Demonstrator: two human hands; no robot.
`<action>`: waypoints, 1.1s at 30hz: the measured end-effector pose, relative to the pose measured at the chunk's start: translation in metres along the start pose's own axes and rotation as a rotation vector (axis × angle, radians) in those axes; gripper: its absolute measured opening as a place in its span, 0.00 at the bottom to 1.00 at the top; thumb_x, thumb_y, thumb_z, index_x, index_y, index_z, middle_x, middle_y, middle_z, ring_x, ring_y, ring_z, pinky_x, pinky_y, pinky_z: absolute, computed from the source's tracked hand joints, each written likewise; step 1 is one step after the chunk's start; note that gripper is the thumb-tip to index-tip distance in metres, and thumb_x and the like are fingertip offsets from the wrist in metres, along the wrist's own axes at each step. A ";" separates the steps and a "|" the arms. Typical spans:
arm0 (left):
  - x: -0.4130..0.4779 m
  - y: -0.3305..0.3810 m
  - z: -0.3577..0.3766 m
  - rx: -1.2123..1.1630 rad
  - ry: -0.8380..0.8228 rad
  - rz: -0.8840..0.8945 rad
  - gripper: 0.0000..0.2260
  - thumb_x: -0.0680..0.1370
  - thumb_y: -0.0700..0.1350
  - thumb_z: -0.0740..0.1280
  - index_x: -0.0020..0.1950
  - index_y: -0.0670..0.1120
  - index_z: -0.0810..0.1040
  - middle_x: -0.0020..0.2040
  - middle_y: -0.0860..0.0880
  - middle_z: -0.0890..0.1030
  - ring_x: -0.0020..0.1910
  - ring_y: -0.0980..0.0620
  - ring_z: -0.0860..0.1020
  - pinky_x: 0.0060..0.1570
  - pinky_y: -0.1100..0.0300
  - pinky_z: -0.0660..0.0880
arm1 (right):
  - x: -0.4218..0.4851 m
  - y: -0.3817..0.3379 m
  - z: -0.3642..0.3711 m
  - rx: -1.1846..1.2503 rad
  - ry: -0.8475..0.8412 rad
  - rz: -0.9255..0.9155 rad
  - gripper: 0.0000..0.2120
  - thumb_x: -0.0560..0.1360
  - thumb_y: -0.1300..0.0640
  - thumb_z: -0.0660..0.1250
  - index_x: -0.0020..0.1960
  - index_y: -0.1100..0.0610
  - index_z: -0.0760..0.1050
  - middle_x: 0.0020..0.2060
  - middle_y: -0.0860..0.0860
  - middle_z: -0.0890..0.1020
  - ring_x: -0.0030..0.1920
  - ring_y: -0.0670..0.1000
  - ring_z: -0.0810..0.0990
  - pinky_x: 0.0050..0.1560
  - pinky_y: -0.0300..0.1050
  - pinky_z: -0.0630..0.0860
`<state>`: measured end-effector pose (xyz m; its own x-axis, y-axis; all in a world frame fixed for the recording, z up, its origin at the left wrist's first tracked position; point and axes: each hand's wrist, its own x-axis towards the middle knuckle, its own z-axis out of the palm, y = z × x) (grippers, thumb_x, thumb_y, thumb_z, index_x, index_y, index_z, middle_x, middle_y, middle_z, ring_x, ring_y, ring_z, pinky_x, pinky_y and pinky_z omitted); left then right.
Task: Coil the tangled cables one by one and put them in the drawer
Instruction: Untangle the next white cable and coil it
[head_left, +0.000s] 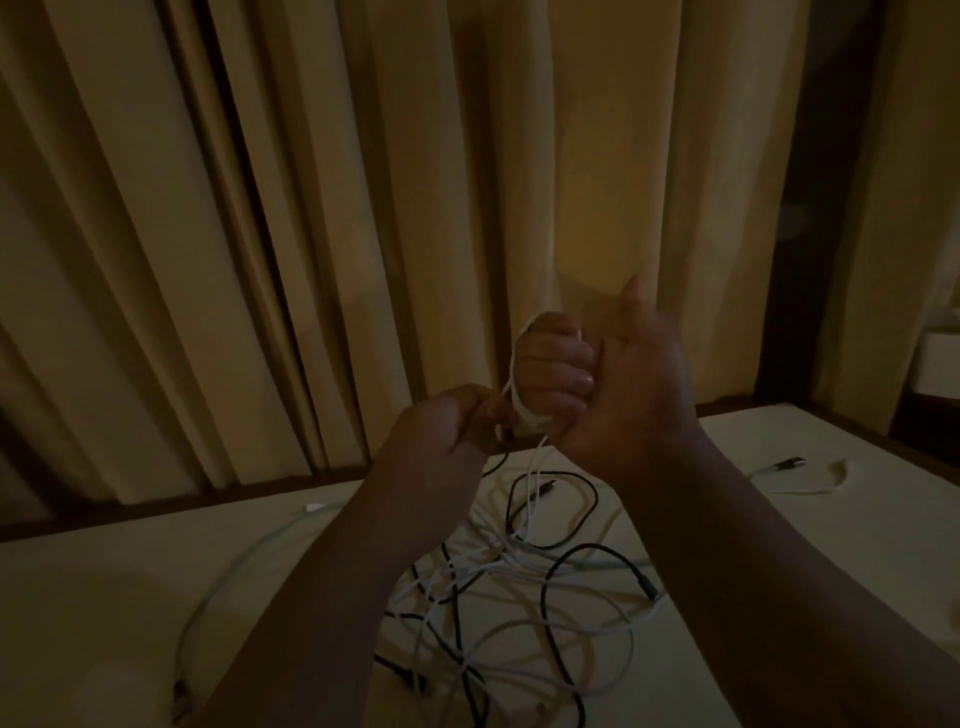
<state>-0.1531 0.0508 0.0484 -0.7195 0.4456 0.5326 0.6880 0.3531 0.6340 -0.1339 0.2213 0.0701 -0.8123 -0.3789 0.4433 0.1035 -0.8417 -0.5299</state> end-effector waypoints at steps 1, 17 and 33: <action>-0.001 0.002 0.001 0.012 -0.024 -0.019 0.13 0.83 0.54 0.59 0.45 0.51 0.80 0.26 0.58 0.72 0.25 0.59 0.68 0.28 0.66 0.64 | 0.001 0.001 -0.001 0.006 0.019 -0.056 0.35 0.73 0.23 0.48 0.40 0.55 0.68 0.31 0.46 0.63 0.29 0.44 0.61 0.27 0.39 0.63; -0.005 0.010 -0.020 0.336 -0.293 -0.228 0.15 0.82 0.48 0.61 0.45 0.42 0.82 0.25 0.51 0.69 0.19 0.57 0.63 0.22 0.64 0.61 | 0.025 0.006 -0.029 -1.126 0.581 -0.091 0.33 0.72 0.27 0.50 0.46 0.55 0.76 0.27 0.45 0.72 0.30 0.47 0.71 0.48 0.52 0.80; -0.004 0.008 -0.034 0.281 -0.023 -0.019 0.14 0.83 0.51 0.61 0.41 0.48 0.77 0.30 0.59 0.76 0.31 0.69 0.73 0.30 0.72 0.66 | 0.003 0.013 -0.022 -0.585 -0.033 0.511 0.38 0.72 0.22 0.41 0.30 0.54 0.66 0.23 0.47 0.61 0.23 0.45 0.54 0.22 0.38 0.50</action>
<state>-0.1480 0.0238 0.0709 -0.7321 0.4544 0.5075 0.6763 0.5739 0.4618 -0.1477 0.2179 0.0482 -0.7271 -0.6841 0.0578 0.1335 -0.2235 -0.9655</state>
